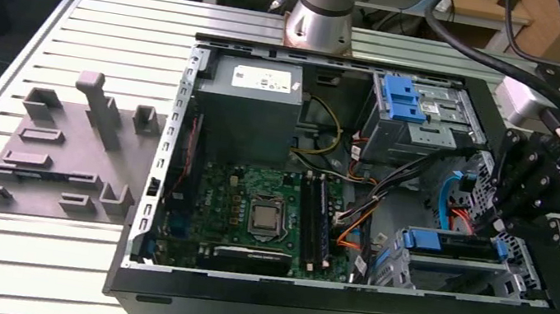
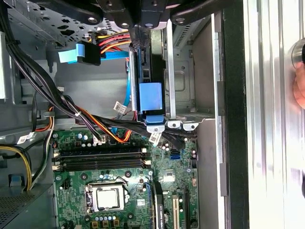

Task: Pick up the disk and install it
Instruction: 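Insert the second disk wire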

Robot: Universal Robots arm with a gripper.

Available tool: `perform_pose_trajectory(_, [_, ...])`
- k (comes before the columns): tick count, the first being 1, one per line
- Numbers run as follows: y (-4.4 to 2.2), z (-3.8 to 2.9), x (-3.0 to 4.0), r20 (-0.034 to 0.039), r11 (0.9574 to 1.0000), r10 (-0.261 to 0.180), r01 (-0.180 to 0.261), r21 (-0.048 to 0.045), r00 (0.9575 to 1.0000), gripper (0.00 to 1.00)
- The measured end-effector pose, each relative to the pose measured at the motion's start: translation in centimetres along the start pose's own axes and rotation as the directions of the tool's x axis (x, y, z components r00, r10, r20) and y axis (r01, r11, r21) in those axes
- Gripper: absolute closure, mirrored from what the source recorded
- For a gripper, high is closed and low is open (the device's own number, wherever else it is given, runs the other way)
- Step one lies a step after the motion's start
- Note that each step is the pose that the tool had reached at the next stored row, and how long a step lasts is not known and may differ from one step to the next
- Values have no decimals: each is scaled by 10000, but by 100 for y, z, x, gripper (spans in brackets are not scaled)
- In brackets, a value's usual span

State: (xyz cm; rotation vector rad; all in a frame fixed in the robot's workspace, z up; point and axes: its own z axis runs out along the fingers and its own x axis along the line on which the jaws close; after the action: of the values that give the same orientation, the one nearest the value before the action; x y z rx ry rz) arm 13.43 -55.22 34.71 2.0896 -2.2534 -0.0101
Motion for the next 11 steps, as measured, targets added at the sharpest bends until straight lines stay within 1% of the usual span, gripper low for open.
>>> perform_pose_trajectory(6, [0, -3, 0, -1, 10000, 0, 0, 0, 10000, 89])
perform_pose_trajectory(8, [-1, -3, 0, 1, 10000, -1, 1, 18, 10000, 89])
perform_pose_trajectory(10, [2, -2, 0, 3, 10000, 3, -3, 56, 10000, 89])
perform_pose_trajectory(11, [17, -3, 1, 6, 9999, 6, -7, 129, 10000, 89])
